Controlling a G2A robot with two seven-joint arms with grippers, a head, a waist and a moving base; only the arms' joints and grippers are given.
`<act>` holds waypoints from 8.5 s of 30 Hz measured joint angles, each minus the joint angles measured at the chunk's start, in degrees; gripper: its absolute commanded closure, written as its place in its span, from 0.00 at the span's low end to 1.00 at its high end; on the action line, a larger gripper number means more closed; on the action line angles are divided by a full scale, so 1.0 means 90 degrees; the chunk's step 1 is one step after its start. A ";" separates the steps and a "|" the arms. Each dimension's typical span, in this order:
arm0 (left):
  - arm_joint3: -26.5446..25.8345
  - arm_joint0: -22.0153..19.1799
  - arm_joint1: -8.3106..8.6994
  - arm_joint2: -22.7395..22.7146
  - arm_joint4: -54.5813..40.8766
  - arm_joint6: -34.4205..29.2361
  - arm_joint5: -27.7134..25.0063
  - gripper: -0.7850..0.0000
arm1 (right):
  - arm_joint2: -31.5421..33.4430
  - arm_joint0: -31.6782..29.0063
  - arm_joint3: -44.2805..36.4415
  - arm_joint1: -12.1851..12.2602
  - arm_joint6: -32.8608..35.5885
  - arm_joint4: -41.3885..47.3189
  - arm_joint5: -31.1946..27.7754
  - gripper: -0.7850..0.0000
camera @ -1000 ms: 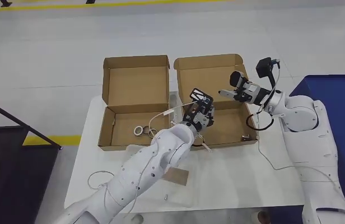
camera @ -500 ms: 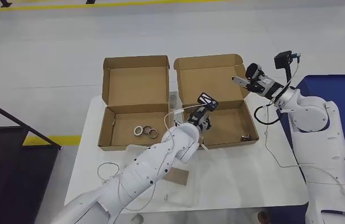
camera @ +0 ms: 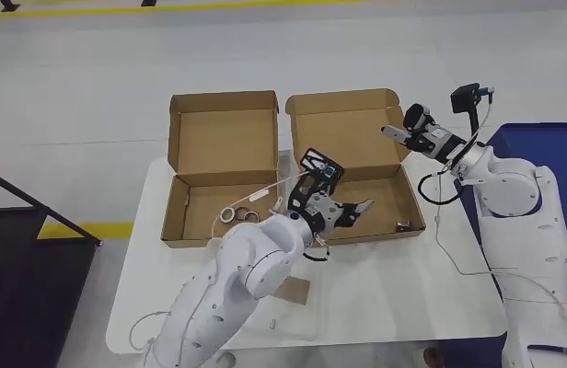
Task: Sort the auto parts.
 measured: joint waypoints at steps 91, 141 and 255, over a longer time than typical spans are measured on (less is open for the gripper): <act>-0.2647 0.2400 0.0658 -0.5305 -0.4978 0.0584 -0.0473 0.00 | -0.7970 0.3973 -0.0529 0.0100 -0.0707 0.0004 -0.2450 0.00; -0.2675 0.2457 0.0661 -0.5257 -0.4979 0.0565 -0.0484 0.00 | -0.8715 0.3635 -0.1842 -0.0770 0.0919 -0.2635 -0.2450 0.00; -0.3043 -0.0249 0.1289 -0.3113 -0.1472 -0.5305 0.0101 0.00 | 0.2265 -0.5011 -0.3980 0.2360 -0.2460 -0.3076 -0.0662 0.00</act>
